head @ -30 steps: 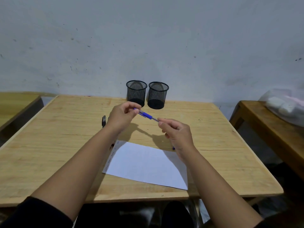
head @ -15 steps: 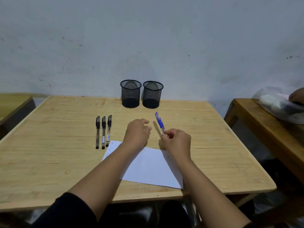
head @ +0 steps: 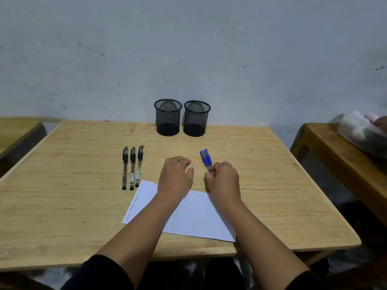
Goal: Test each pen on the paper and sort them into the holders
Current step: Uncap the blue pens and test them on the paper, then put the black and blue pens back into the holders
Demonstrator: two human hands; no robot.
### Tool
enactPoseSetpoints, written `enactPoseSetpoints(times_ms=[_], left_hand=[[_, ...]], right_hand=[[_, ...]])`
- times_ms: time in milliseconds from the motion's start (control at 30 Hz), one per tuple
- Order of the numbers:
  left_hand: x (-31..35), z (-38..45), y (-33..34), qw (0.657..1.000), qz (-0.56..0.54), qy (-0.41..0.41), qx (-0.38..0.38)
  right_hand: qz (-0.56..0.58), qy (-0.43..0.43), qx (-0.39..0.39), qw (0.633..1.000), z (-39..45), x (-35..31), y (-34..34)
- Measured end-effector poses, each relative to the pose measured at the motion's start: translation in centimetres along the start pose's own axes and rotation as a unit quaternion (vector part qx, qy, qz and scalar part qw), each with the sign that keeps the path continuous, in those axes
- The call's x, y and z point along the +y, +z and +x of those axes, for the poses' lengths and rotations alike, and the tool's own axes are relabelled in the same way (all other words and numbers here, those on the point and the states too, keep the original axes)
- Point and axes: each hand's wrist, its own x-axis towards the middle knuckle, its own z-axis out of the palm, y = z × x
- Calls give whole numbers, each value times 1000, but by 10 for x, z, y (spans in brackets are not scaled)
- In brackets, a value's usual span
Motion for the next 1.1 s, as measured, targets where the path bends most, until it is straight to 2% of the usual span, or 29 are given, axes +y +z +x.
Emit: enactPoseSetpoints(times_ms=[167,300,467,633,733,967,1100], left_hand=[[4,1,-13,999,-50,-16,-2],[-4,12,-46,994,-87,-52,52],[-49,31,-75,987,-20,-135,84],[-69,30,-79,976,21,-215,34],[-73,34,-73,978,23,-206,23],[-60,42,-62,993,-27,-112,8],[-56,46,-58,996,-25,-88,-6]], right_hand=[[32,9,19,999,6,-2,-2],[46,26,19,998,20,-2,-5],[50,42,5,998,34,-5,0],[49,45,-2,998,43,-7,11],[44,42,-5,998,47,-8,18],[28,46,-14,998,56,-12,24],[14,55,-26,998,58,-15,22]])
